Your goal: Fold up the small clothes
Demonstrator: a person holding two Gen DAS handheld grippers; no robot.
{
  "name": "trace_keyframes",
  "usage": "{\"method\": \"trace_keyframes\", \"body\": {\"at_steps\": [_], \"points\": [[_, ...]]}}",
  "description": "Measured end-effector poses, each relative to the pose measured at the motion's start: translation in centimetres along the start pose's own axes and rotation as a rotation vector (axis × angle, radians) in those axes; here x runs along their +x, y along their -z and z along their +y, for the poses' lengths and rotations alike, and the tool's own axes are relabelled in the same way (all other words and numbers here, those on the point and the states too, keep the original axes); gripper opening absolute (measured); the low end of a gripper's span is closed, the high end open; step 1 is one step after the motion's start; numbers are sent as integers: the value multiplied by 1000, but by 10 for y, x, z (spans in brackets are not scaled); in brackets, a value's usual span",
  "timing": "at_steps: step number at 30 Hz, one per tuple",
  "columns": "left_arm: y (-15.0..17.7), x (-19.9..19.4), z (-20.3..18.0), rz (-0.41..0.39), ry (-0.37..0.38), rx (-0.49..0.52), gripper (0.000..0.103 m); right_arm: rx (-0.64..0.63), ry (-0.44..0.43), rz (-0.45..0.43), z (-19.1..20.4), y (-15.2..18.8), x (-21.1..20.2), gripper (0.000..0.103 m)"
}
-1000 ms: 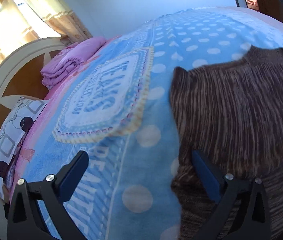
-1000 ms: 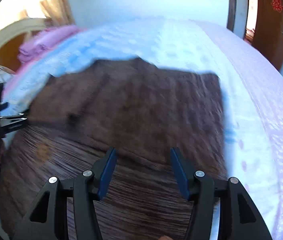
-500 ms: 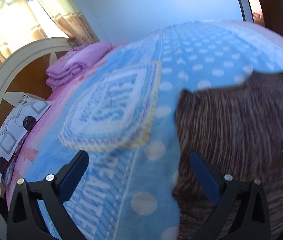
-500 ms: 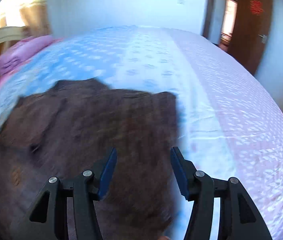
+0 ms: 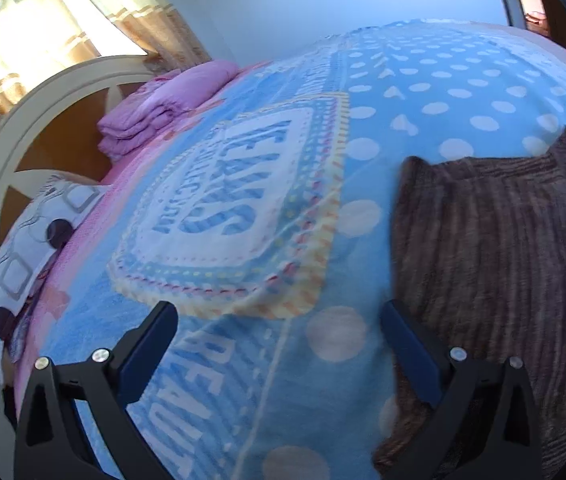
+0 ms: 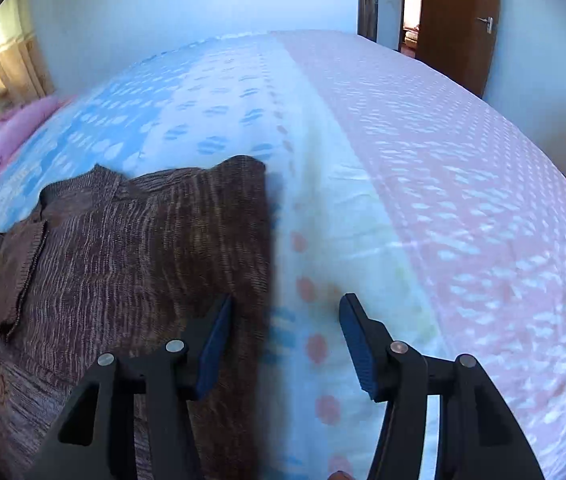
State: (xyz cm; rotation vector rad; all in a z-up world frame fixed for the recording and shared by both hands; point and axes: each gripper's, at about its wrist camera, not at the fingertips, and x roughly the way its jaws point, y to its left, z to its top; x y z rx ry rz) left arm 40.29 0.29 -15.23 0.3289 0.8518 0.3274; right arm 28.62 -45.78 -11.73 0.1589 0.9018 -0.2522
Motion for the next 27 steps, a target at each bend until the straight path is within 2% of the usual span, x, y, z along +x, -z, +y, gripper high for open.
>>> {"method": "trace_keyframes", "body": {"at_steps": [3,5,7,11,14,19,27], "points": [[5,-4,7,-2,14,-20,103,-37,-11,-26,9,7,-16,55],[10,-9,8,-7,21,-11,103,-48,-88,-22,14,15,-25,55],[16,-11,9,-10,21,6,103,-82,-55,25,16,24,-19,56],[20,-10,14,2,30,-8,103,-16,-14,20,-8,29,-18,57],[20,-11,16,4,32,-16,103,-29,12,19,-9,33,-23,57],[36,-35,43,8,133,-88,103,47,-77,12,-22,42,-47,57],[80,-85,62,-56,193,-34,103,-23,-126,38,-10,76,-79,57]]}}
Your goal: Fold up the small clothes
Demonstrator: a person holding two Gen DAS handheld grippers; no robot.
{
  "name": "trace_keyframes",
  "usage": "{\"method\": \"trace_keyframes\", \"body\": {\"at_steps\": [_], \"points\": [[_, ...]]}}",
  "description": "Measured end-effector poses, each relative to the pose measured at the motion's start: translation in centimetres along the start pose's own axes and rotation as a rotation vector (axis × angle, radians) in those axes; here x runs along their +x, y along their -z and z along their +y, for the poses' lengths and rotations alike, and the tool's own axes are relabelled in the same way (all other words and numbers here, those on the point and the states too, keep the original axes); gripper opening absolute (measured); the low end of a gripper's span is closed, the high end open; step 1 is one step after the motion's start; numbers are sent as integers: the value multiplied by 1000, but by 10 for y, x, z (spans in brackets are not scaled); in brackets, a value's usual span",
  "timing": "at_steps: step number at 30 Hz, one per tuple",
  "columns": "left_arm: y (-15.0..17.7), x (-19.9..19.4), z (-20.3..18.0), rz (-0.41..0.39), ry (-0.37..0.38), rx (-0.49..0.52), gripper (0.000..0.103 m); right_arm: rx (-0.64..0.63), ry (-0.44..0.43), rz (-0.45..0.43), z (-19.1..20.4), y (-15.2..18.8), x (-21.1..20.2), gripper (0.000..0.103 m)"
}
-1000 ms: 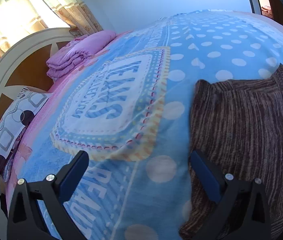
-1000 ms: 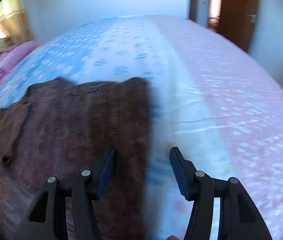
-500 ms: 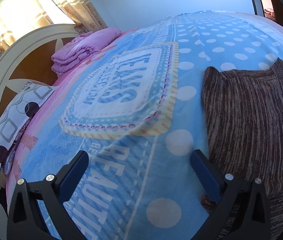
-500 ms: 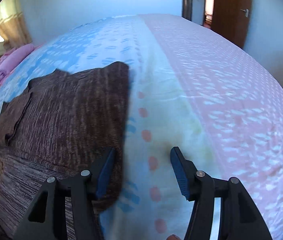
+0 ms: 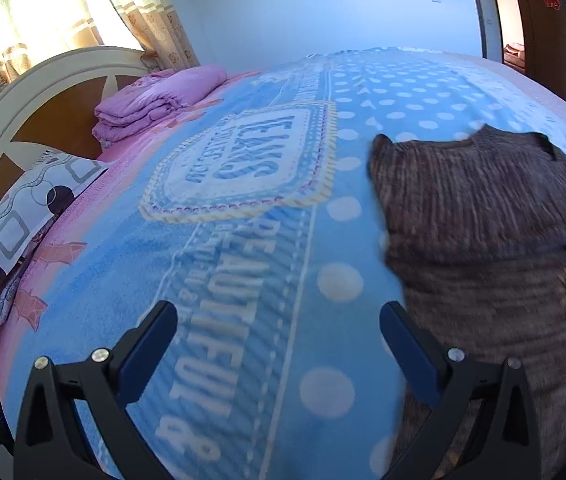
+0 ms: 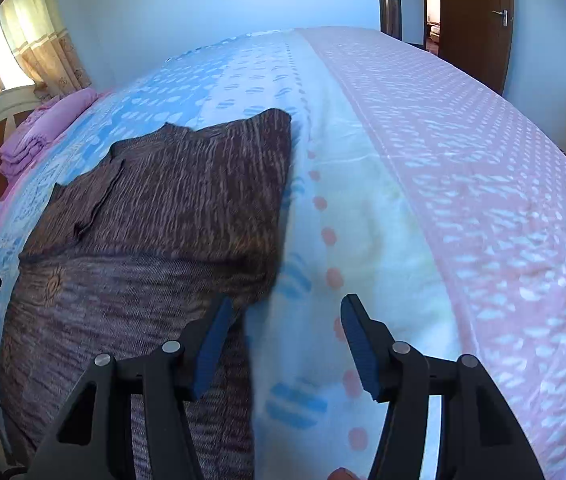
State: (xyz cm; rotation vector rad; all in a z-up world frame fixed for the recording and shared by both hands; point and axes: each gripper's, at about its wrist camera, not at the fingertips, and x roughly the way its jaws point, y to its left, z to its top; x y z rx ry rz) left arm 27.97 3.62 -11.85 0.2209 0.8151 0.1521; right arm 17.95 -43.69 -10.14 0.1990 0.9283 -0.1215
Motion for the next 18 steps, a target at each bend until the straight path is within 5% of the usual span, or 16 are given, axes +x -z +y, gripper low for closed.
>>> {"method": "trace_keyframes", "body": {"at_steps": [18], "points": [[43,-54,-2,-26,78,28,103,-58,-63,-6,42,60,-39,59]]}}
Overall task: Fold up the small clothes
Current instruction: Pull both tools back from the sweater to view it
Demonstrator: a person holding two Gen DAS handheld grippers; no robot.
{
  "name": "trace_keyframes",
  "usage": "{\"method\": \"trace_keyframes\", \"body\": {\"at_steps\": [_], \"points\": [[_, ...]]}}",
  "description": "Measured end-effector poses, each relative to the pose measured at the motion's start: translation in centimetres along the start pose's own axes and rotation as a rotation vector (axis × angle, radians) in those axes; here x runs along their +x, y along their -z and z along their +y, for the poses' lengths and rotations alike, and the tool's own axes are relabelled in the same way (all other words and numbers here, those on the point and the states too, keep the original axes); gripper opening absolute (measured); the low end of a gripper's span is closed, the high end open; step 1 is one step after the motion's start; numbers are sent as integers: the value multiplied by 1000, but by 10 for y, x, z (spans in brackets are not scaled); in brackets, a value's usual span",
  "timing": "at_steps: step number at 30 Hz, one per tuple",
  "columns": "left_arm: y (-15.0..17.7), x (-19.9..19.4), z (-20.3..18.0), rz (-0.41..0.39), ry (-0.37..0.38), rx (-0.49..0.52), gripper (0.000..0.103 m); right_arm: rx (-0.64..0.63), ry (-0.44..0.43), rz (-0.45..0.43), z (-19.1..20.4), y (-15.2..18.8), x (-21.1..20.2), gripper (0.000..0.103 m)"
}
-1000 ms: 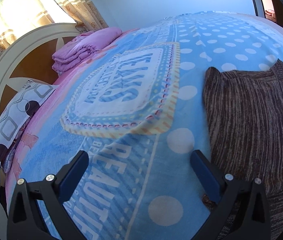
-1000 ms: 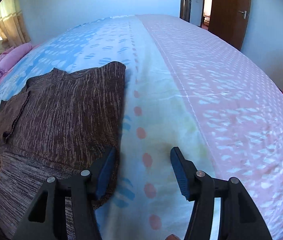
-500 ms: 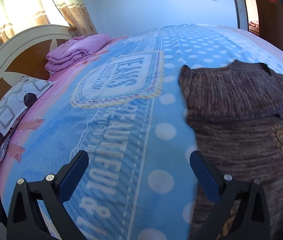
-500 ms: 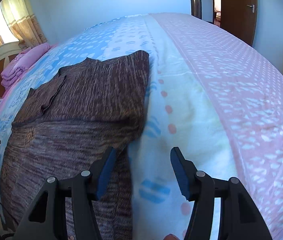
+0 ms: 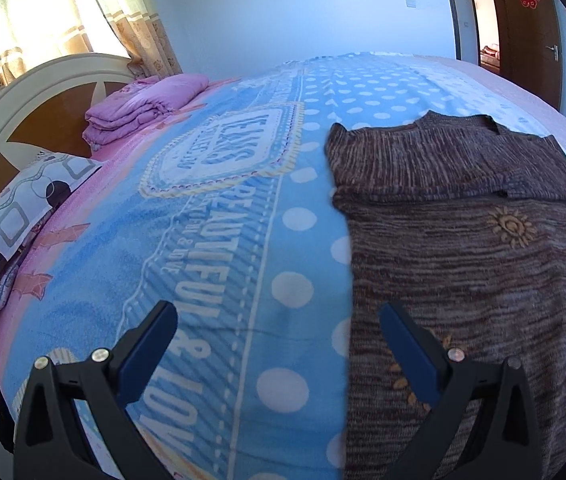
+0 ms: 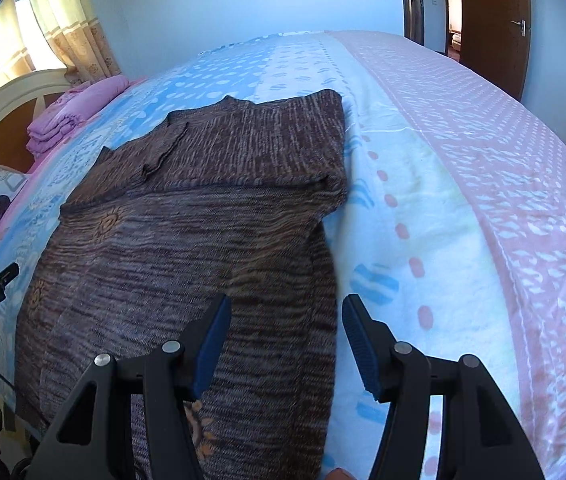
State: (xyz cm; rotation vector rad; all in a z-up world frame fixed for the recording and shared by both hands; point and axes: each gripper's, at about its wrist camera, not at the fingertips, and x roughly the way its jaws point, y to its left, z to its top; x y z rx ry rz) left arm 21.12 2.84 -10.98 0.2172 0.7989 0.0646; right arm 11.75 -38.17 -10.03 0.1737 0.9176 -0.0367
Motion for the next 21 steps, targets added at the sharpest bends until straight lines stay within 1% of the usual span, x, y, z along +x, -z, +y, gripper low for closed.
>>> {"method": "trace_keyframes", "body": {"at_steps": [8,13,21], "points": [[15,-17,1,5,19,5,103,-16,-27,21,12,20,-8,59],[27,-28,-4,7,37,27,103,-30,-31,31,19,34,-15,59],[37,-41,-6,5,55,32,103,-39,-45,48,26,53,-23,59]]}}
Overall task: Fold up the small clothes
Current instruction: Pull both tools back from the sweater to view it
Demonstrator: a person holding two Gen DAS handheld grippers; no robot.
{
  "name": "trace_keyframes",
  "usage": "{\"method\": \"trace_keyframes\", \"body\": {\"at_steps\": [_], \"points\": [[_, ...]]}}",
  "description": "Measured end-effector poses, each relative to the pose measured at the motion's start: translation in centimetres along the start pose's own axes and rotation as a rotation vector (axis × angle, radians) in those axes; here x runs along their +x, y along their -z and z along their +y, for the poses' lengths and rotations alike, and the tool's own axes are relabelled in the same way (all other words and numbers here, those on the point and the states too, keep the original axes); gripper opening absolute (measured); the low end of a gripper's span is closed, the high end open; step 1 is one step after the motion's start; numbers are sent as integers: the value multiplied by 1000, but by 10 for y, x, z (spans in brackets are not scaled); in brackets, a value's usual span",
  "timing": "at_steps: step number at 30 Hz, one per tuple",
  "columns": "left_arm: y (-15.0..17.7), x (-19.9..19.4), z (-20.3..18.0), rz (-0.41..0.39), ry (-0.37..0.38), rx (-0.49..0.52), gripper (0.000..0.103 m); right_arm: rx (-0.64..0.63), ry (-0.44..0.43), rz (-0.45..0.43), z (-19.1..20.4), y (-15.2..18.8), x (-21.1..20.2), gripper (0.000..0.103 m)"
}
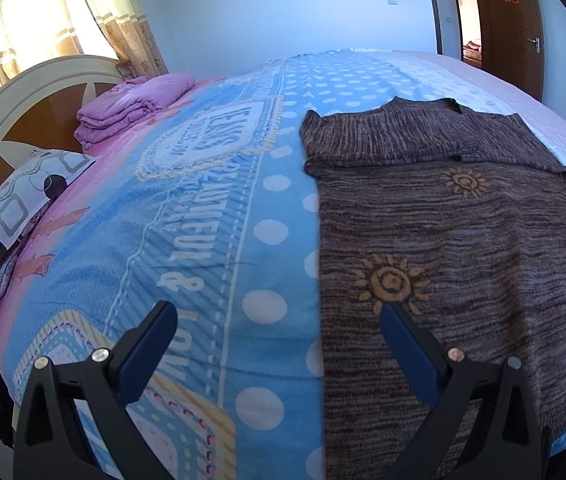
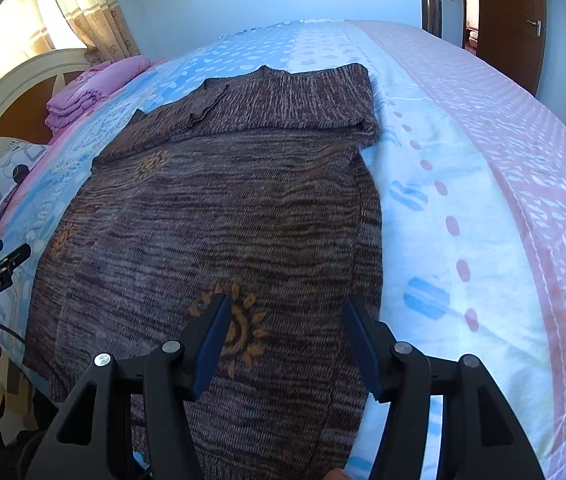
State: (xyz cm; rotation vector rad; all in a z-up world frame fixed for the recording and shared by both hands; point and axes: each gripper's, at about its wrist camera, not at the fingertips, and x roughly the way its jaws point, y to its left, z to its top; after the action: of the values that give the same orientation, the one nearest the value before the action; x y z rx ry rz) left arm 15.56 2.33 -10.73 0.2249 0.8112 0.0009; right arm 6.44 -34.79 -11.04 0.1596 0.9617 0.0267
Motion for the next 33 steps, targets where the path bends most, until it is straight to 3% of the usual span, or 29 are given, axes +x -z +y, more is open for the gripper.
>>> {"method": "trace_keyframes", "body": {"at_steps": [10,16,21,24,32,33], "points": [[28,-28,-10,23,60,33,103,-43,10,35,14,32,-7,59],[52,-38,-10,121,176,16,88,-51,16,48,15,51,-16,59],[71,-40,-3,191,252,-44,68,-82,27,67,19,68,-20,59],[76,-39,0,213,278,-77,60,-83,27,62,18,71,-24,59],[90,-24,-11,307,320,-104,54,-79,34,41,11,79,-34,59],[90,-23,-12,306,307,-96,46,-80,33,40,10,80,-35,59]]}}
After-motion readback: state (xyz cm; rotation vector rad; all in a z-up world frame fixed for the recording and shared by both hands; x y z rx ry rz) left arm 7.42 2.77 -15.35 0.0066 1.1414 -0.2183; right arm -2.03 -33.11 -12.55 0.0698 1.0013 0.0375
